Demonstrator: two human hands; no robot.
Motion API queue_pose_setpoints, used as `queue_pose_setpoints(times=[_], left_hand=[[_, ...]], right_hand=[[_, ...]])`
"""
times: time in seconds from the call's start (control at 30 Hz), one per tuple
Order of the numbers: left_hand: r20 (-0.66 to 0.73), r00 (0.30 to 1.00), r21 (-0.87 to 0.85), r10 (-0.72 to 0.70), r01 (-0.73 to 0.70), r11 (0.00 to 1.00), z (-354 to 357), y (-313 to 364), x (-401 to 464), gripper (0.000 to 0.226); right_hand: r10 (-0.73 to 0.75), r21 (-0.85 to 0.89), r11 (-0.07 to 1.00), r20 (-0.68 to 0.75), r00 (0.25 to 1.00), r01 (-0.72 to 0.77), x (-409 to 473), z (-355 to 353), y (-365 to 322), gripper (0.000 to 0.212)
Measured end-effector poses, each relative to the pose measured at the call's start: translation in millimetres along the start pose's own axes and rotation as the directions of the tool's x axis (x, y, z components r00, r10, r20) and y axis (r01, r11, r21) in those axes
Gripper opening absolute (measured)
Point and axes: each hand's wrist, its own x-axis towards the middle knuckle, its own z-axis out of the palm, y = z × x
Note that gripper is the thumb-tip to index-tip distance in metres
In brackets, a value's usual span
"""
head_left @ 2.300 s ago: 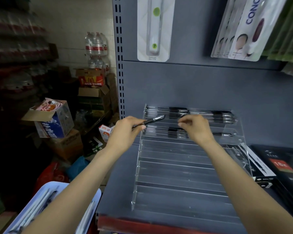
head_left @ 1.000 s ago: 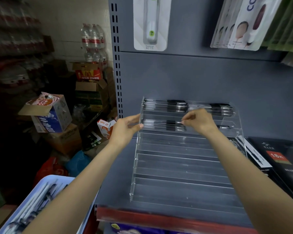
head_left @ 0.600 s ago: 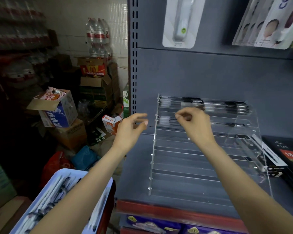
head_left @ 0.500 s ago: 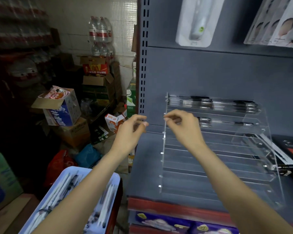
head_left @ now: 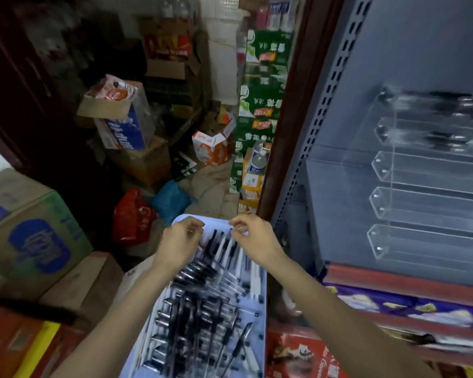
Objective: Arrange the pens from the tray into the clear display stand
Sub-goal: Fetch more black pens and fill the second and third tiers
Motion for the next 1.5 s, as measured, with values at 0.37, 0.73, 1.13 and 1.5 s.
queue_pose_setpoints(times=[0.37, 0.73, 1.13, 1.5], left_hand=[[0.380, 0.924, 0.341, 0.043, -0.183, 0.922, 21.2, -94.4, 0.6, 0.051], [0.248, 0.964, 0.243, 0.091, -0.153, 0.958, 30.7, -104.2, -3.7, 0.042], [0.148, 0.982, -0.506, 0.113, -0.023, 0.862, 4.5, -7.4, 1.7, 0.019], [-0.088, 0.946, -0.384, 0.313, -0.322, 0.865, 10.0, 123.5, 5.9, 0.040]], right_hand=[[0.204, -0.252, 0.952, 0.100, 0.974, -0.173, 8.1, 102.0, 29.4, 0.034], [0.289, -0.175, 0.952, 0.257, 0.922, -0.249, 25.4, 104.3, 32.6, 0.050], [0.027, 0.311, 0.950, -0.032, 0.999, -0.016, 6.3, 34.1, -16.3, 0.020], [0.021, 0.198, 0.980, -0.259, 0.966, 0.032, -34.8, -111.6, 0.5, 0.028]])
